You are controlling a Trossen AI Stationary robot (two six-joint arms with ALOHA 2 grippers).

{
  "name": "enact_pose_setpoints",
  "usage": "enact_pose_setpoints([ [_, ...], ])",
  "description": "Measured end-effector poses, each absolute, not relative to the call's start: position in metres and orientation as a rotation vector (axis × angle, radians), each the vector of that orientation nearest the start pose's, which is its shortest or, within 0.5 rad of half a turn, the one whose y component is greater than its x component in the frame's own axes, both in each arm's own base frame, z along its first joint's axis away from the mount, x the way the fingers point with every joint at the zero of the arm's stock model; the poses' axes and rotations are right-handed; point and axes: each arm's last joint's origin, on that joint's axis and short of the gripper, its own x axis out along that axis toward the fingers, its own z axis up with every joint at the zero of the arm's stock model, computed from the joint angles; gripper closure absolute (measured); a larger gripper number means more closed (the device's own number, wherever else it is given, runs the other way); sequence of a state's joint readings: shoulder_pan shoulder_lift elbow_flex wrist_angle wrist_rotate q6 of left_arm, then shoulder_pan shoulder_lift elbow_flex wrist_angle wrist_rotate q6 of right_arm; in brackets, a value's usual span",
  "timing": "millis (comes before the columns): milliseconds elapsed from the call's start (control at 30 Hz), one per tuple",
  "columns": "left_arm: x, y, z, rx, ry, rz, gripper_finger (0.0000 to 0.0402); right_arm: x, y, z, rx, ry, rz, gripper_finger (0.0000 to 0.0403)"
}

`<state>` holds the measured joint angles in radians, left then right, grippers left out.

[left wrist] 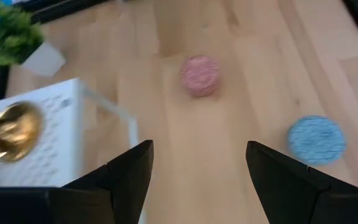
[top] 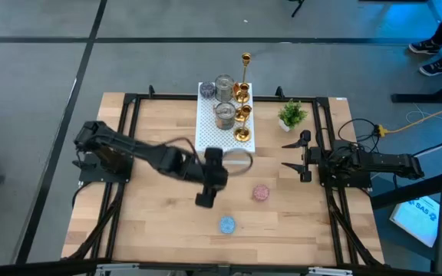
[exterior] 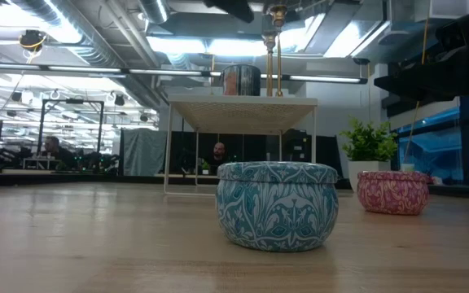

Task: Pick & Place candle stick holders
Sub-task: Put the blue patterned scented candle on the shelf

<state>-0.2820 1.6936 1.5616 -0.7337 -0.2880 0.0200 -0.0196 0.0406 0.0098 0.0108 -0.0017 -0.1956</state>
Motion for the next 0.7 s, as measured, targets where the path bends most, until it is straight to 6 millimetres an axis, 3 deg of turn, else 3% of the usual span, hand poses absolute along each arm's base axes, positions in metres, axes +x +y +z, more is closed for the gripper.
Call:
enact_pose_setpoints([
  [367,0.368,-0.169,0.267,0.35,0.836,-0.069,0.0149,0.1,-0.002,0.165,-0.195,0.022,-0.016,0.0112],
  [533,0.37,-0.191,0.244,0.345,0.871,-0.123,0.0149,0.1,-0.002,0.165,-0.196,0.022,-0.016,0.0112],
  [700,0.368,-0.204,0.237,0.362,0.843,-0.049,0.0149,0.1,-0.002,0.165,-0.195,0.022,-0.016,0.0112],
])
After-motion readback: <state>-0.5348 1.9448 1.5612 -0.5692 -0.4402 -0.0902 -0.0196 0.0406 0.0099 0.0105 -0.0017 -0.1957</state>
